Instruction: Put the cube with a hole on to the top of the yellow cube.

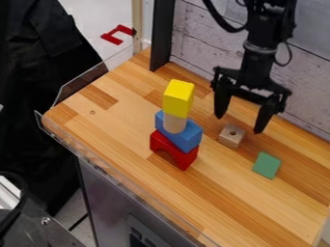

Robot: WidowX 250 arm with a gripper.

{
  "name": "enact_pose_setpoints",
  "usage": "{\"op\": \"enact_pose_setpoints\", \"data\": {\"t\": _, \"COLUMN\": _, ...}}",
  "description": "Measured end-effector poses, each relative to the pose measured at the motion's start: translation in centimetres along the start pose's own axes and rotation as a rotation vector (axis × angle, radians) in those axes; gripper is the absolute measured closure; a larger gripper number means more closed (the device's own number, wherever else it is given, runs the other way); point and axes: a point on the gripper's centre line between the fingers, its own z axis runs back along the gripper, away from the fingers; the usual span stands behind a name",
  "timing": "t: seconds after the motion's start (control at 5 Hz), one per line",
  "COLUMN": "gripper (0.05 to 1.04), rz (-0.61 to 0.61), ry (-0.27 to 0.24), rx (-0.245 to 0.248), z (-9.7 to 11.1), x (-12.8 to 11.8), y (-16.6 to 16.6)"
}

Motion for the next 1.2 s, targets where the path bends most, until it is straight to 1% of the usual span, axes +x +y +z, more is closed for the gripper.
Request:
{"op": "enact_pose_setpoints", "data": {"t": 0.2, "gripper": 0.083, "rz": 0.009, "ry": 0.031, "rx": 0.016, "z": -0.6, "x": 0.1, "y": 0.2}}
{"op": "enact_pose_setpoints", "data": {"t": 0.4, "gripper": 0.083, "rz": 0.017, "ry": 0.045, "rx": 0.017, "z": -0.9, "x": 0.2, "y": 0.2}}
{"op": "enact_pose_setpoints", "data": {"t": 0.6, "gripper": 0.083, "rz": 0.016, "ry": 0.071, "rx": 0.009, "z": -1.6, "x": 0.3, "y": 0.1}}
{"op": "enact_pose_setpoints", "data": {"t": 0.8, "gripper": 0.083, "rz": 0.014, "ry": 0.106, "rx": 0.015, "z": -2.3, "x": 0.4, "y": 0.0}}
{"op": "enact_pose_setpoints", "data": {"t": 1.0, "gripper": 0.119, "rz": 0.025, "ry": 0.111, "rx": 0.015, "z": -2.4, "x": 0.4, "y": 0.0}}
{"op": "enact_pose_setpoints", "data": {"t": 1.2, "gripper": 0.395, "rz": 0.08, "ry": 0.114, "rx": 0.017, "z": -2.6, "x": 0.4, "y": 0.1}}
